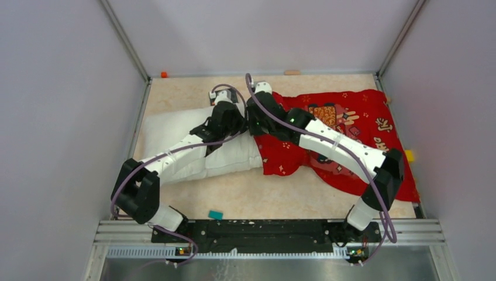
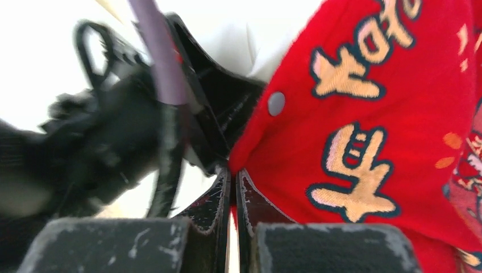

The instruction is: Put the pillow into the pillowcase

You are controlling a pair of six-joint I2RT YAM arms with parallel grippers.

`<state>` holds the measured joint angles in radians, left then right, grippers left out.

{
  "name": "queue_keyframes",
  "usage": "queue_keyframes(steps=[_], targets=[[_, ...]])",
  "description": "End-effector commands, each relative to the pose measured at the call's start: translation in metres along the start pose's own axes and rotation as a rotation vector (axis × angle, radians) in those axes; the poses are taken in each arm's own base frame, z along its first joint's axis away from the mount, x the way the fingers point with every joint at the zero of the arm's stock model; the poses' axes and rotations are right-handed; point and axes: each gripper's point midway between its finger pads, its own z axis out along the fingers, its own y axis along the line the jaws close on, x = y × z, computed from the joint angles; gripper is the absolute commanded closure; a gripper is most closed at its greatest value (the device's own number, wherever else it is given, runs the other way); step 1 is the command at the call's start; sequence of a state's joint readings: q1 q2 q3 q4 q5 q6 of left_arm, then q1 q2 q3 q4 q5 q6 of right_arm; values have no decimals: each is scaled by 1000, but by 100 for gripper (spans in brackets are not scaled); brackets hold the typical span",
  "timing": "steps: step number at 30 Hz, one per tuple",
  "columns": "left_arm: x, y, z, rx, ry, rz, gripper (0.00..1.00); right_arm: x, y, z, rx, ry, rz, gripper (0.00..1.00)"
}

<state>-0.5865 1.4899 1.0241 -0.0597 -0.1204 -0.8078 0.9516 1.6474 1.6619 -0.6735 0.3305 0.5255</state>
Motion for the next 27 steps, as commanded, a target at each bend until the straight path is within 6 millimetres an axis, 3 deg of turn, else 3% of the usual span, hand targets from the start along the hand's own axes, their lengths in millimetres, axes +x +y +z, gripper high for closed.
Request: queue_keyframes(steps=[1,4,6,9,15,18,22,27], targets=[[23,12,-6,-29,70,59,100,22,-11,9,-6,25,37,93],[13,11,-19,-38,62,103,93,9,-25,-13,-20,-32,30,61],[8,7,-28,-34,64,132,85,-2,-34,-27,10,-53,0,51],[-1,0,-45,-16,62,169,68,-3,-46,-46,40,-55,-28,41],[-27,-9,-101,-8,49,308,18,29,-88,-74,131,-34,-47,34],[-34,-9,-130,-13,68,387,5,51,-104,-85,152,0,-65,33],[-12,9,-155,-51,165,459,1,84,-118,-92,165,65,-66,33],[63,34,-156,-87,318,508,1,116,-135,-73,217,91,-68,32]])
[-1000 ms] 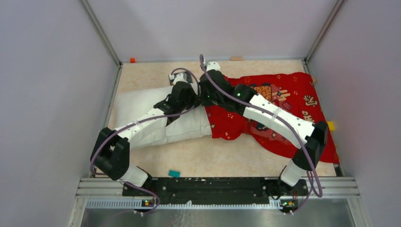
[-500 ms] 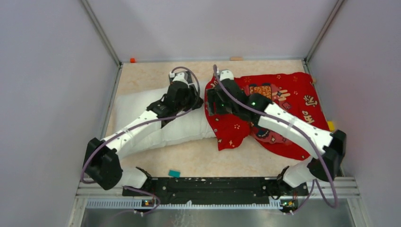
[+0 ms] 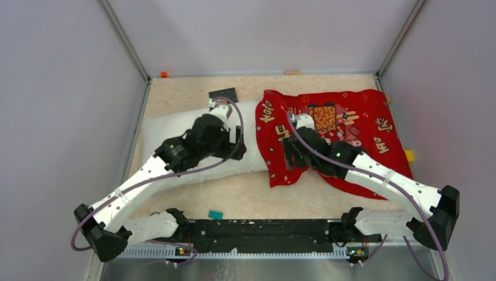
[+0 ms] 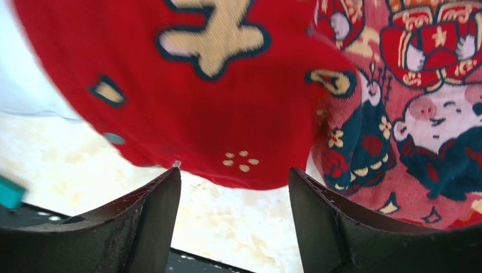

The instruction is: Put the pillow into the pillowcase

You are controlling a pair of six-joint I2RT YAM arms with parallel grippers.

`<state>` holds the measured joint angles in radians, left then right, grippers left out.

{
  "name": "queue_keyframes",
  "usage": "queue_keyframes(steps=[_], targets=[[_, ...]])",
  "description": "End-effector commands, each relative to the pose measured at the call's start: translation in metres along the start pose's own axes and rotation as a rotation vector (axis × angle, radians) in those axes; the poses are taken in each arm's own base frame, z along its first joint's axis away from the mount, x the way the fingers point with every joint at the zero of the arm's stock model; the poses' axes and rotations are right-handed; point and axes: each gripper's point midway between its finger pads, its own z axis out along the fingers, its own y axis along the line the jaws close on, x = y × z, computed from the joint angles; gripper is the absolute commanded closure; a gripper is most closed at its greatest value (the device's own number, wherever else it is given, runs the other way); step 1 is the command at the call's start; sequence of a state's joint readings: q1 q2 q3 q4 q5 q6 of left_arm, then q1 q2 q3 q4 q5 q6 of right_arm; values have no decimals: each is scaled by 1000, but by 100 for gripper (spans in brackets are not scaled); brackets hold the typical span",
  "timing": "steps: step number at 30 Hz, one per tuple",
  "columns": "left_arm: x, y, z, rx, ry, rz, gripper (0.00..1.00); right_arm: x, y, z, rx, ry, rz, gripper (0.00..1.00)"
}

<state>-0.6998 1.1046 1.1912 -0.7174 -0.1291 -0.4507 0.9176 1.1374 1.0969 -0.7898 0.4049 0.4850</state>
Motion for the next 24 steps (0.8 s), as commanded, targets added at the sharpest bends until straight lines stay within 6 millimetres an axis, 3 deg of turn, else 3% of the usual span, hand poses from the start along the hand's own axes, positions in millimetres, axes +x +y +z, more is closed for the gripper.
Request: queue_keyframes(steps=[1,3,5,7,9,12,13,14,18,24], targets=[[89,10,14,-66,221,74,1,15,-8,19,40,-7,12,31],[101,20,26,-139,213,73,1,16,-2,33,44,-15,9,31],[99,39,38,-244,155,86,2,9,-5,42,90,-38,8,34],[90,46,49,-299,86,77,10,-6,-6,42,120,-76,10,45],[75,45,56,-324,28,63,28,-25,-2,36,114,-109,10,68],[49,35,59,-315,-31,93,75,-47,6,23,84,-135,2,99],[42,30,57,-297,-38,109,89,-54,8,18,79,-142,-1,100],[36,25,53,-274,-46,136,98,-61,10,12,79,-151,-6,100],[11,-3,19,-115,-114,259,100,-89,14,-22,49,-190,-22,100],[-45,-65,-76,249,-306,389,100,-126,21,-82,6,-248,-50,100]])
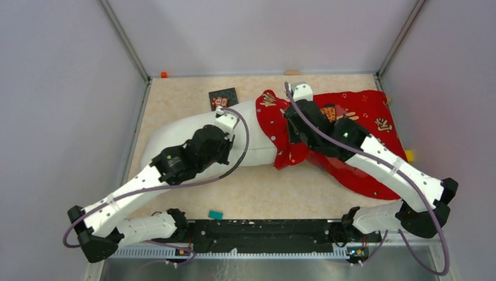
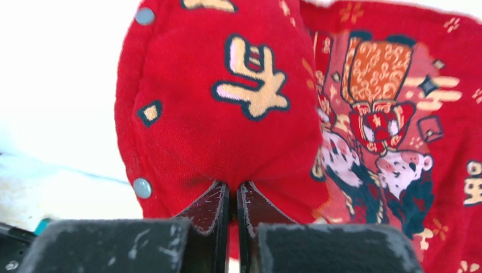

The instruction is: Put the pillow into the pillowcase

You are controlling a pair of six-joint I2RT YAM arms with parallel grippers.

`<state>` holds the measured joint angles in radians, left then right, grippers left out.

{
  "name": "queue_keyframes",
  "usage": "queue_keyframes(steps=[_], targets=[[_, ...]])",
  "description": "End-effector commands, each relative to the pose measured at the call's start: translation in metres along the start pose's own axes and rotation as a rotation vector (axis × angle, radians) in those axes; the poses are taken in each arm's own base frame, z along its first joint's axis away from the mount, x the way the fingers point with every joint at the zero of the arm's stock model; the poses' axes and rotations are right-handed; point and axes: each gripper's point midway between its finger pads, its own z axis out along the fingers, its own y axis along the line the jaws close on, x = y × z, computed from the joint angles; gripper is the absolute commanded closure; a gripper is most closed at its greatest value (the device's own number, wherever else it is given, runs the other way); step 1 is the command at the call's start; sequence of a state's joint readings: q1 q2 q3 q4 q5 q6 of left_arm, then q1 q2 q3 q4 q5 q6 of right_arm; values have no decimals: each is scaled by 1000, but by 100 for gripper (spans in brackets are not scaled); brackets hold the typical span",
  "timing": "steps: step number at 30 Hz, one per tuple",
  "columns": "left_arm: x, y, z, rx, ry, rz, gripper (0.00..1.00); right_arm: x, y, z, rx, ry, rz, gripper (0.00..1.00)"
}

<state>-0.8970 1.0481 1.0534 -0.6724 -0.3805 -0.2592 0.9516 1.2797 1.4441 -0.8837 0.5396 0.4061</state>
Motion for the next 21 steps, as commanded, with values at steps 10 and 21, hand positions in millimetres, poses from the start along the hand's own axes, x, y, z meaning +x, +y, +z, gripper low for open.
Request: queue_keyframes(steps=[10,21], targets=[[-198,-25,-61,191,-261,-194,100,-146,39,-22,-242,-141,30,100],[-79,40,169,302,248,-542,100,-90,62,189,-231,162,42,63]])
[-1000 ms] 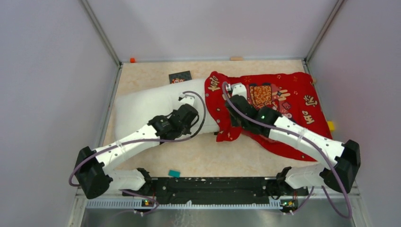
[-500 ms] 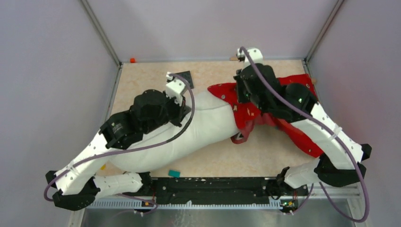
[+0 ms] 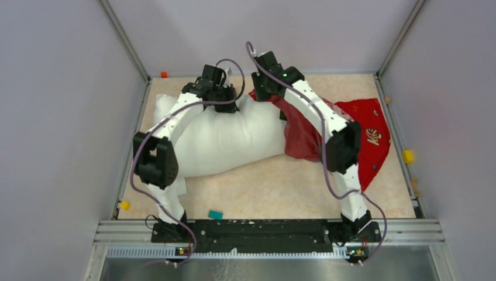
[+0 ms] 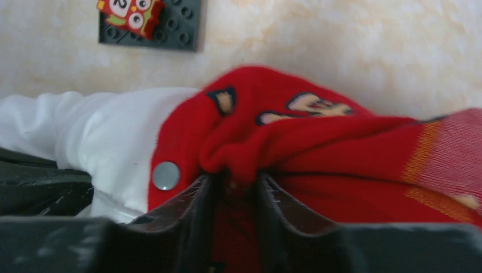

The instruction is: Put the pillow into the pillowcase

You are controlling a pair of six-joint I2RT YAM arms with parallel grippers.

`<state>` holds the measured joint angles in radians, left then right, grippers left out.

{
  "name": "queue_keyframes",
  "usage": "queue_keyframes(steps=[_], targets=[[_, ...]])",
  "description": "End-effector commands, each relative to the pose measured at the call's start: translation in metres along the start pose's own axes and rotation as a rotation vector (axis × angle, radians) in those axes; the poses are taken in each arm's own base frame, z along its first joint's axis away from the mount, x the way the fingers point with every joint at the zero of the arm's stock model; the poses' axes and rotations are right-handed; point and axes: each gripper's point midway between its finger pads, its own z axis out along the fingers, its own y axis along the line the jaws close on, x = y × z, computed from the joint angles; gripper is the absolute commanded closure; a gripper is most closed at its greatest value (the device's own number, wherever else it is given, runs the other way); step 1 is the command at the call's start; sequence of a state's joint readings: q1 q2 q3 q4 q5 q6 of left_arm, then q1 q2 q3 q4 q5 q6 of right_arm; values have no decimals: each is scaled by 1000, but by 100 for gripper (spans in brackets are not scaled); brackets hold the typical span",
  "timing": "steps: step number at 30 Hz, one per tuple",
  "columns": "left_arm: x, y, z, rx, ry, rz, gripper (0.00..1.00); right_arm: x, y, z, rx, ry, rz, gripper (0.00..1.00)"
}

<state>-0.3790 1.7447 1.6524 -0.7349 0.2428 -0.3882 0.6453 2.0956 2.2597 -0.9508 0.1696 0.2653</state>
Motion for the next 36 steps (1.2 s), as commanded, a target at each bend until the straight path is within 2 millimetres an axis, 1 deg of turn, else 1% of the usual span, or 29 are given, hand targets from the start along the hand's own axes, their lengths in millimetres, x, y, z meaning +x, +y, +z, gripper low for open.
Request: queue_keyframes(steps=[1,2,3,5,6,8,10,11,13,14,15,16,17,19,20,21,22,24,25,26,29,31,32,33,36], targets=[[-3,2,36,115,23,-64,100,-19,35,-4,-132,-24,0,53],[-4,11,40,93,19,-77,100,-26,34,-10,-127,-46,5,45],[-6,20,42,74,13,-89,100,-34,31,-21,-118,-76,12,40],[-11,35,46,36,-8,-102,100,-50,24,-45,-97,-141,28,32],[-13,42,47,16,-17,-107,100,-58,19,-60,-82,-176,36,30],[-17,46,47,5,-32,-92,100,-70,7,-91,-51,-253,56,28],[-22,46,47,10,-53,-71,97,-77,-9,-118,-1,-322,76,22],[-23,45,47,14,-56,-66,96,-78,-18,-129,32,-346,90,21],[-22,45,47,18,-55,-66,92,-74,-34,-141,80,-357,113,20],[-23,45,47,20,-57,-69,90,-65,-40,-140,95,-335,117,20],[-23,42,46,30,-62,-70,84,-57,-44,-138,108,-315,122,20],[-24,40,45,40,-68,-69,82,-45,-46,-134,116,-288,122,20],[-25,40,44,43,-76,-67,78,-32,-45,-127,110,-255,124,20],[-29,38,39,40,-99,-59,57,-7,-39,-114,75,-210,129,20],[-32,39,35,30,-114,-56,49,4,-36,-111,63,-202,132,20],[-37,38,29,23,-136,-48,42,16,-33,-103,57,-183,135,20],[-43,37,22,12,-165,-41,31,23,-30,-96,48,-171,138,20],[-59,33,3,-2,-231,-23,16,35,-26,-81,38,-144,142,20],[-66,31,-9,-14,-264,-18,7,39,-24,-75,36,-136,141,20],[-74,31,-21,-38,-301,-16,2,40,-22,-66,34,-135,141,20],[-85,32,-58,-97,-394,-3,1,45,-26,-44,83,-106,132,22],[-82,38,-80,-151,-433,-1,1,44,-31,-34,126,-105,129,25],[-77,47,-88,-198,-447,-9,1,43,-34,-31,144,-104,129,30],[-68,54,-94,-232,-453,-15,1,41,-36,-30,160,-105,131,33],[-35,72,-108,-293,-452,-34,1,33,-36,-31,175,-113,137,45]])
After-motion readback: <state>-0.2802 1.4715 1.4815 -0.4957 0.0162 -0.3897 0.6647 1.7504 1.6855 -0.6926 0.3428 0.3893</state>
